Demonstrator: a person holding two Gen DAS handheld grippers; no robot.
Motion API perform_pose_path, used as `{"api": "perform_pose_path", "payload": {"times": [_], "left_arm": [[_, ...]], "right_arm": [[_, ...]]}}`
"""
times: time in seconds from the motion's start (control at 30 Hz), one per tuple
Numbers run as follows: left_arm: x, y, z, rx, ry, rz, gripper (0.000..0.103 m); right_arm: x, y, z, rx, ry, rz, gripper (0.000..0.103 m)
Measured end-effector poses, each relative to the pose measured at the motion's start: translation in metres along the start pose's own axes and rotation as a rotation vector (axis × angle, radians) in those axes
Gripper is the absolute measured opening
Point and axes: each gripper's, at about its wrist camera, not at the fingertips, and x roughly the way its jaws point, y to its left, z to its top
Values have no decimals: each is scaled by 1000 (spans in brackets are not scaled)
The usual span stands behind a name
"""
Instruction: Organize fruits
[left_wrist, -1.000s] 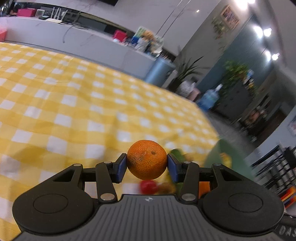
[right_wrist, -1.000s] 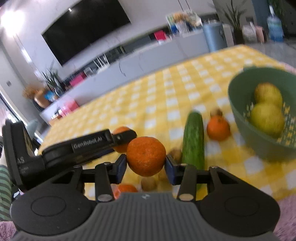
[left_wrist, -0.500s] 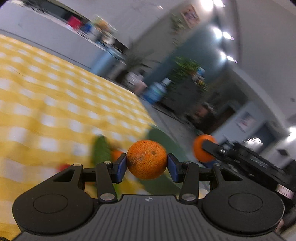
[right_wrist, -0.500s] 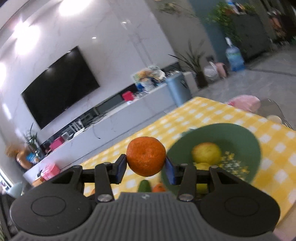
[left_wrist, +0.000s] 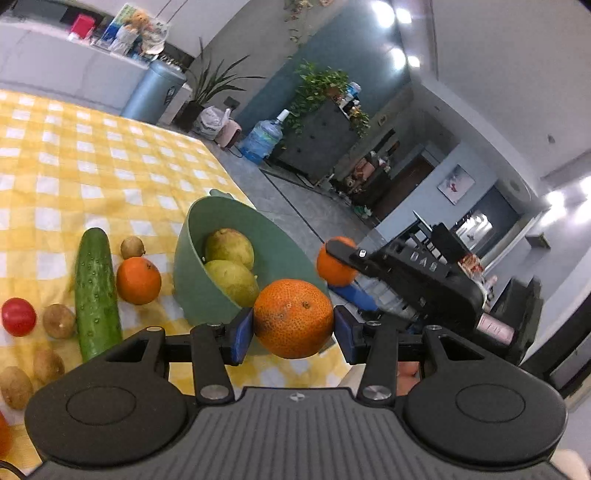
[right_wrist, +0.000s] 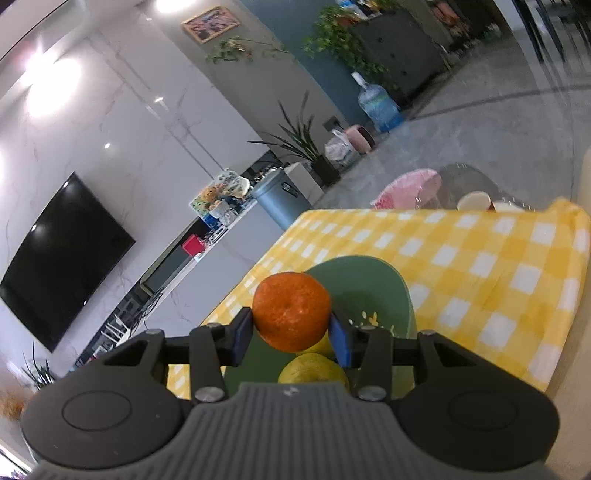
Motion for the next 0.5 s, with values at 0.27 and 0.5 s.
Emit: {"api": "perform_pose_path", "payload": {"times": [0.27, 0.5], "left_arm": [[47, 2, 12, -130, 74, -72, 53], [51, 0, 11, -89, 65, -21, 53]], "right_arm": [[0, -16, 3, 88, -6, 11, 42], [5, -18, 5, 80, -2, 30, 42]]}}
